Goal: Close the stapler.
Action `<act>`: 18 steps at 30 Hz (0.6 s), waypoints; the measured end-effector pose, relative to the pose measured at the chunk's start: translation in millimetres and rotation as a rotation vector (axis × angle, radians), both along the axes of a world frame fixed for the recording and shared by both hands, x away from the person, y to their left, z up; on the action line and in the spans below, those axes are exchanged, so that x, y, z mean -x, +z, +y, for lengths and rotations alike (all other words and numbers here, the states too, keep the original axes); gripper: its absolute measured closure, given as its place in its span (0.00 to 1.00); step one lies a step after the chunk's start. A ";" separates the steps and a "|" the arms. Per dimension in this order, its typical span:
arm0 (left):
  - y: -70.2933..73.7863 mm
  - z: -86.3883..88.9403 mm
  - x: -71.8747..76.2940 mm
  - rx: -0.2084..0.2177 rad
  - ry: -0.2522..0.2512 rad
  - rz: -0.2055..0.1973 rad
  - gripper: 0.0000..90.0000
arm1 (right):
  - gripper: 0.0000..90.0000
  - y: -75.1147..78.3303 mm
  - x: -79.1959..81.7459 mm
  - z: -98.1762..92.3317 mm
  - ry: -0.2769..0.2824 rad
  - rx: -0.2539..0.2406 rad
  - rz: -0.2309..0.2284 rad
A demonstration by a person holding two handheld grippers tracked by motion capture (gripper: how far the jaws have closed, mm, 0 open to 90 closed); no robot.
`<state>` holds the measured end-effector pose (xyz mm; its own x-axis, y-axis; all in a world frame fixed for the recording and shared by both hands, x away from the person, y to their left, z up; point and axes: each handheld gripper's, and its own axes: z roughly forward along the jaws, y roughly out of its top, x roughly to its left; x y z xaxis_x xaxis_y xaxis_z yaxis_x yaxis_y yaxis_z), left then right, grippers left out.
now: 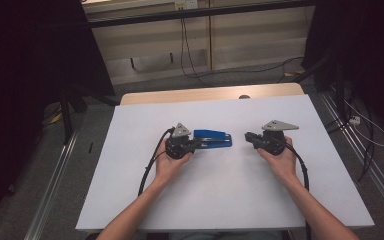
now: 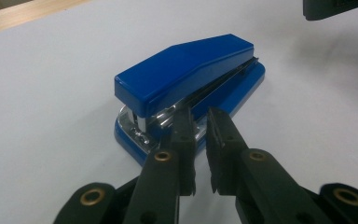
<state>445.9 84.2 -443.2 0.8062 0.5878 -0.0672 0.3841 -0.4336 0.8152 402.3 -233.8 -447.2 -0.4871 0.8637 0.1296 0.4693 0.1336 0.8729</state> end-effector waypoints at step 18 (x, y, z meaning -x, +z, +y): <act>10.2 28.0 1.3 0.044 0.091 -0.037 0.46 | 0.48 1.7 2.1 -0.2 -0.017 -0.033 0.014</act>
<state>444.6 112.1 -433.0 0.7519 0.6560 -0.0657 0.3892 -0.3613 0.8473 400.1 -234.0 -445.5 -0.4705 0.8668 0.1651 0.4835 0.0967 0.8700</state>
